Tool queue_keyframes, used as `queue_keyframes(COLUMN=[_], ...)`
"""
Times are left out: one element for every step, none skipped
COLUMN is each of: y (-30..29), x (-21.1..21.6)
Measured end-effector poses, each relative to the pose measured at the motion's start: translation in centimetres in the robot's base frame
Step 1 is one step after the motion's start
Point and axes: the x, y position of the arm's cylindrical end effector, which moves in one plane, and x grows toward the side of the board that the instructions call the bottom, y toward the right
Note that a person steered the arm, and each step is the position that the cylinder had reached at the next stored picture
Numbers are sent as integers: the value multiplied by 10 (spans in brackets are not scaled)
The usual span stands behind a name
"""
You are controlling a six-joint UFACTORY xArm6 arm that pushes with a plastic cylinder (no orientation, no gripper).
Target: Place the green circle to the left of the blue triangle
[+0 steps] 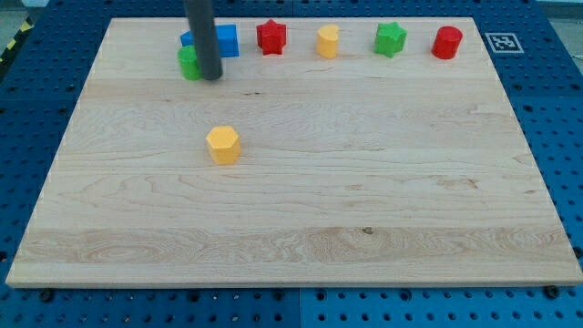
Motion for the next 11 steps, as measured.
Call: queue_keyframes(y=[-22,-51,-58,-58,-58,-61,-72,-74,-74,-74,-74], x=[0,0,-2,-3,-5,-6,-13,-19,-23,-28,-35])
